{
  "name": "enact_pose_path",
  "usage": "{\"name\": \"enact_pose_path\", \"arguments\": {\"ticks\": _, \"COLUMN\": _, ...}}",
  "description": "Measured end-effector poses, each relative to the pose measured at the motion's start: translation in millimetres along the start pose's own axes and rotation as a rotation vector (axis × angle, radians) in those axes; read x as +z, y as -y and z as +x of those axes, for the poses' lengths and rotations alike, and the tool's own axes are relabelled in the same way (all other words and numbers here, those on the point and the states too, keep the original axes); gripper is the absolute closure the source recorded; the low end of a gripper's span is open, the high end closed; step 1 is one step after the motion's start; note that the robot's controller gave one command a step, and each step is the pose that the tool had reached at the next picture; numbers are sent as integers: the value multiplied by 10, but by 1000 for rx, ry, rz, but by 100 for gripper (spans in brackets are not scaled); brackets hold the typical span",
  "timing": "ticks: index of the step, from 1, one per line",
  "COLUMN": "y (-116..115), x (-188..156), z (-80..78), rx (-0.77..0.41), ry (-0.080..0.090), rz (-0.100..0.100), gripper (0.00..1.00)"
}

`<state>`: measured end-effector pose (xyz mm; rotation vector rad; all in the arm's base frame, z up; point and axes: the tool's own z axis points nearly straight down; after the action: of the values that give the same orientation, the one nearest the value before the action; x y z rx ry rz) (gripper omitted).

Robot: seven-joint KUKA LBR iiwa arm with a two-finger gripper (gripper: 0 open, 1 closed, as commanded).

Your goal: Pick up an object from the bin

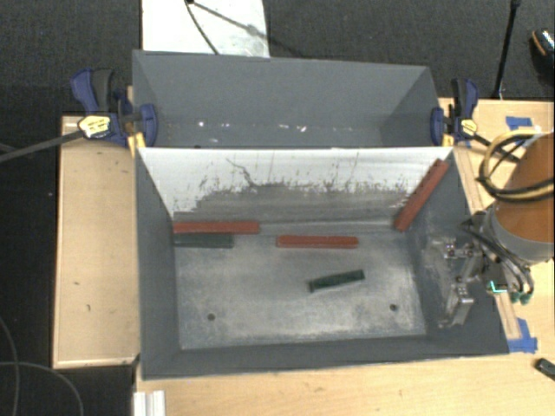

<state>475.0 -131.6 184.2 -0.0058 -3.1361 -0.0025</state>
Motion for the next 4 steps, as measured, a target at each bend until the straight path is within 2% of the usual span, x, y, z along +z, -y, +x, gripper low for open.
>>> {"name": "enact_pose_path", "arguments": {"ticks": 1, "y": -328, "x": 1107, "z": -558, "rx": 15, "ry": 3, "rz": -1, "gripper": 0}}
{"name": "enact_pose_path", "arguments": {"ticks": 2, "y": -985, "x": 1137, "z": -745, "rx": -45, "ry": 11, "rz": -2, "gripper": 0}}
{"name": "enact_pose_path", "arguments": {"ticks": 3, "y": -1153, "x": 1133, "z": -809, "rx": -93, "ry": 12, "rz": 1, "gripper": 0}}
{"name": "enact_pose_path", "arguments": {"ticks": 4, "y": -1144, "x": 1133, "z": -807, "rx": -97, "ry": 12, "rz": 2, "gripper": 100}}
